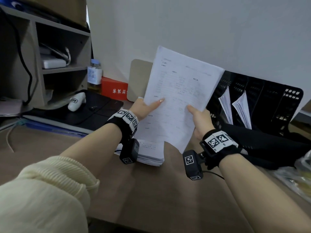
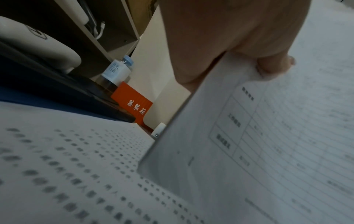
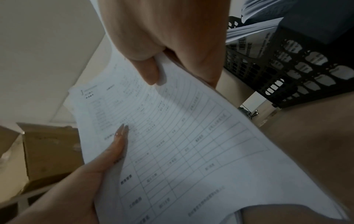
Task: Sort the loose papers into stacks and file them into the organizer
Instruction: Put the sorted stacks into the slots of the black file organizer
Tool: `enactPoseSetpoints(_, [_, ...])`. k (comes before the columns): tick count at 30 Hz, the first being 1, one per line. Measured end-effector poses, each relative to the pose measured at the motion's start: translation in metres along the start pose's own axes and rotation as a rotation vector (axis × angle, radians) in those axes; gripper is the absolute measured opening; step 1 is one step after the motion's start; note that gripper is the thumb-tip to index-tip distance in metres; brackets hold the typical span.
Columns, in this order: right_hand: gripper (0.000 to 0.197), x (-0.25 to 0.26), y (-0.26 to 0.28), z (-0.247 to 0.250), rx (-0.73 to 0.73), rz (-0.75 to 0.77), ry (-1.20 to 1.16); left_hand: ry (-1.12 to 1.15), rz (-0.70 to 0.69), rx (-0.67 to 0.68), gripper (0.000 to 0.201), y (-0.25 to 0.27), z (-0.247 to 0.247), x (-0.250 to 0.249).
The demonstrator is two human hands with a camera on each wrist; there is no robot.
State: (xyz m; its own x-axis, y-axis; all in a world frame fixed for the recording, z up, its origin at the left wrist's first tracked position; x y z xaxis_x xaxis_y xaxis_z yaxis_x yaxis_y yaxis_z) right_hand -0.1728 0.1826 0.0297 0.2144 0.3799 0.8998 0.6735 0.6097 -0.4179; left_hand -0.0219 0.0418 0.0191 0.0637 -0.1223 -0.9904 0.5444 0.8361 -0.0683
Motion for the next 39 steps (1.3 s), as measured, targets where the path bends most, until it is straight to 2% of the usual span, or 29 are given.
enactPoseSetpoints(3, [0.021,0.008,0.002,0.006,-0.032,0.013,-0.043,0.034,-0.019,-0.024,0.046,-0.001,-0.002,-0.006])
enactPoseSetpoints(7, [0.013,0.021,0.008,0.012,0.019,0.061,-0.035,0.109,-0.059,-0.048,0.046,0.0,-0.008,-0.016])
enactPoseSetpoints(11, [0.018,0.027,0.014,0.023,0.03,0.09,0.088,0.142,-0.093,-0.059,0.036,0.005,-0.015,-0.033])
enactPoseSetpoints(14, [0.009,0.033,0.018,0.035,-0.029,0.128,0.119,0.18,-0.108,-0.065,0.027,0.009,-0.028,-0.047])
enactPoseSetpoints(17, [0.007,0.044,0.023,0.044,-0.118,0.183,0.118,0.21,-0.188,-0.16,0.043,0.014,-0.039,-0.066])
enactPoseSetpoints(21, [0.009,0.06,0.031,0.059,-0.276,0.281,0.123,0.218,-0.267,-0.249,0.091,0.025,-0.059,-0.089])
enactPoseSetpoints(24, [0.01,0.078,0.038,0.076,-0.377,0.377,0.138,0.216,-0.286,-0.045,0.097,0.042,-0.095,-0.104])
enactPoseSetpoints(29, [0.022,0.105,0.056,0.099,-0.481,0.515,0.204,0.05,-0.351,0.378,0.087,0.083,-0.164,-0.134])
enactPoseSetpoints(32, [0.034,0.119,0.067,0.11,-0.504,0.592,0.237,0.06,-0.298,0.593,0.105,0.105,-0.199,-0.144])
enactPoseSetpoints(33, [0.036,0.121,0.069,0.114,-0.503,0.598,0.212,0.083,-0.277,0.638,0.106,0.111,-0.209,-0.146])
enactPoseSetpoints(36, [0.037,0.117,0.07,0.136,-0.54,0.587,0.176,0.107,-0.208,0.721,0.089,0.12,-0.237,-0.151])
enactPoseSetpoints(39, [0.038,0.117,0.071,0.16,-0.613,0.614,0.264,0.1,-0.196,0.802,0.105,0.126,-0.266,-0.157])
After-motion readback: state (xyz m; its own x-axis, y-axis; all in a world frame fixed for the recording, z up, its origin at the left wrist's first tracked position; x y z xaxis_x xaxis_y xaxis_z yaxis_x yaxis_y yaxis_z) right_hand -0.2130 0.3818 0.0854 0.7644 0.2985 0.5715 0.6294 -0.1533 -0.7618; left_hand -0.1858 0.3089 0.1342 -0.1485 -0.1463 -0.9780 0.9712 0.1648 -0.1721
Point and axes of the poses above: each hand's wrist, its own y-axis away from the middle knuckle, its own z-axis out of the back of the hand, x = y × z, the point moved 6 cm from there along -y, towards the middle knuckle, and after that the axes turned 15 degrees about z, right-handed, at the moved point
